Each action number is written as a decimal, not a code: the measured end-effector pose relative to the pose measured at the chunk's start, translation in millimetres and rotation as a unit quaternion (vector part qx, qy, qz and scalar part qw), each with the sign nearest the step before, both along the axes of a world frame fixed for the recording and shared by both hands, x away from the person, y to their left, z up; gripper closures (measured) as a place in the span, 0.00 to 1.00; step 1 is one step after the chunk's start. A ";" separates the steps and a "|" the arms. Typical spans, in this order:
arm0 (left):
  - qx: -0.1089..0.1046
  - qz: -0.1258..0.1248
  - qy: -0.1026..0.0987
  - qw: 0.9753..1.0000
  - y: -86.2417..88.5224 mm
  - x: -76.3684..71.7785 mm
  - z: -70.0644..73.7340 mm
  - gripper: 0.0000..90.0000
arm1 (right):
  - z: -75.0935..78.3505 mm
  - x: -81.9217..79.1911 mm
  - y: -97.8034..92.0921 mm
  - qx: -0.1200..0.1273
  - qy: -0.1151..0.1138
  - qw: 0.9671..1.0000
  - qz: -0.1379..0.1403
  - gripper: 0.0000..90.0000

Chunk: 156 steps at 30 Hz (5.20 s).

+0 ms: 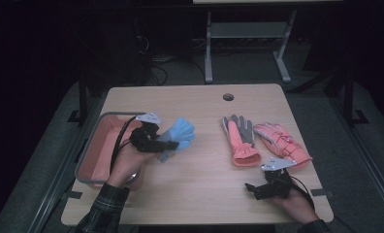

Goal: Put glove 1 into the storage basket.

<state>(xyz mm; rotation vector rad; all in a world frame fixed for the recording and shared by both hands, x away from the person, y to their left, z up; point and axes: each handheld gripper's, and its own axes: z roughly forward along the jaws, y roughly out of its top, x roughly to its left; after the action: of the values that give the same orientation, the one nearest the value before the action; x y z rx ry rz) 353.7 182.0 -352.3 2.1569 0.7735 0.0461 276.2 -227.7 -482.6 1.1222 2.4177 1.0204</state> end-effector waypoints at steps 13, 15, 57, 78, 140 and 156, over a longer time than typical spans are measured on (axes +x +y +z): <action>0.010 0.047 -0.011 0.999 38.7 7.6 6.5 0.82 | 0.0 0.0 0.0 0.000 0.000 1.000 0.000 0.02; 0.012 0.054 -0.015 0.998 45.4 8.2 7.8 0.82 | 0.0 0.0 0.0 0.000 0.000 1.000 0.000 0.02; 0.088 0.173 0.062 0.979 128.6 56.2 -67.8 0.78 | 0.0 0.0 -0.2 -0.001 0.000 1.000 0.001 0.02; 0.124 0.187 0.066 0.972 127.9 60.4 -80.0 0.40 | 0.1 -0.5 0.0 0.000 0.001 1.000 -0.002 0.02; 0.069 -0.020 -0.023 0.997 -40.0 -32.1 -50.3 0.17 | 0.2 -1.1 -0.3 0.000 0.001 1.000 -0.001 0.02; 0.092 -0.023 -0.027 0.995 -45.7 -56.7 -103.9 0.16 | 0.2 -1.1 -0.8 -0.001 0.001 1.000 0.000 0.02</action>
<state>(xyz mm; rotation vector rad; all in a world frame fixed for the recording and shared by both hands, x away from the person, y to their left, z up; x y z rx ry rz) 296.9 136.3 -456.2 2.3360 0.7117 0.1565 275.1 -228.4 -482.3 1.1228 2.4206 1.0170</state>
